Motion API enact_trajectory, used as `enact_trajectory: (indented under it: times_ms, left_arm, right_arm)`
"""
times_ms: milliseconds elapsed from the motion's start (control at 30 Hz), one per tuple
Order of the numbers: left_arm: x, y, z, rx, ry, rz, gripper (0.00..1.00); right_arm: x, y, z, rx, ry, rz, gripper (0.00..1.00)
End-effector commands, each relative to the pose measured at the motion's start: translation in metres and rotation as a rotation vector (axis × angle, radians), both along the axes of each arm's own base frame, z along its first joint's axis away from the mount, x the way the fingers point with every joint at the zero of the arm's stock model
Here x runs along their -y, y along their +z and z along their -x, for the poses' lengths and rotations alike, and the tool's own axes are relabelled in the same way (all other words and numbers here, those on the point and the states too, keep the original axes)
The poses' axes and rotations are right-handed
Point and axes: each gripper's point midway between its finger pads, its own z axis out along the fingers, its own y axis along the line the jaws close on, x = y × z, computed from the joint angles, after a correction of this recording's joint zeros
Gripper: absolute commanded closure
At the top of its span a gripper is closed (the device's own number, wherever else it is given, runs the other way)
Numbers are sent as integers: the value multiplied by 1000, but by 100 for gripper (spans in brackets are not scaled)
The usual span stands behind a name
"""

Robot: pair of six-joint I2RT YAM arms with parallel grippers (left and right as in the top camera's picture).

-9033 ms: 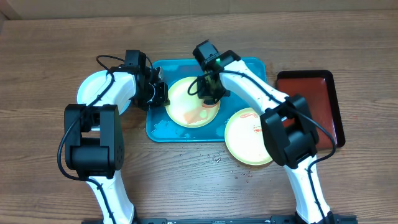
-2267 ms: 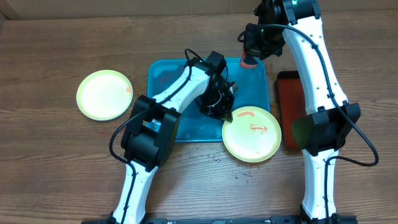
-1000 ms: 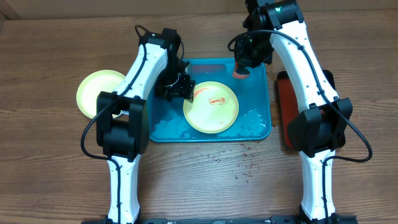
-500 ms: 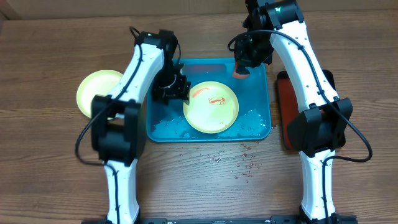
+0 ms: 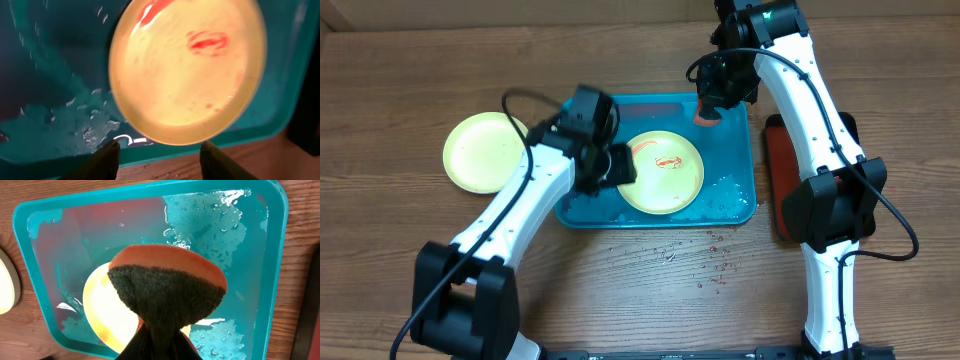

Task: Clean dirty plates on tray and stack at the side
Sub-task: 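Pull the yellow plate leftward on the tray with the left gripper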

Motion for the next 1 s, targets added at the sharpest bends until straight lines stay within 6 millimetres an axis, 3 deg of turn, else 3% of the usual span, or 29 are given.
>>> enact_trajectory:
  times_ms: [0,267,400,733,867,967]
  left_arm:
    - [-5,-24,8,-118,251,31,48]
    - [3,-43,12,-142,320,-25,46]
    - [7,-54,11,-174,379,-23,62]
    - [7,-61,8,-182,431,-28,65]
    - [7,-62,11,-191,441,-39,77]
    - [9,-62,15,-200,432,-42,78]
  right_arm:
    - [-2,5,0,18,11,-4,89]
    - [-2,5,0,18,11,-4,89]
    - [-2,5,0,18,11,-4,89]
    - [-1,5,3,3,11,1,89]
    - [-1,5,3,4,11,1,89]
    - [-1,5,3,3,11,1,89]
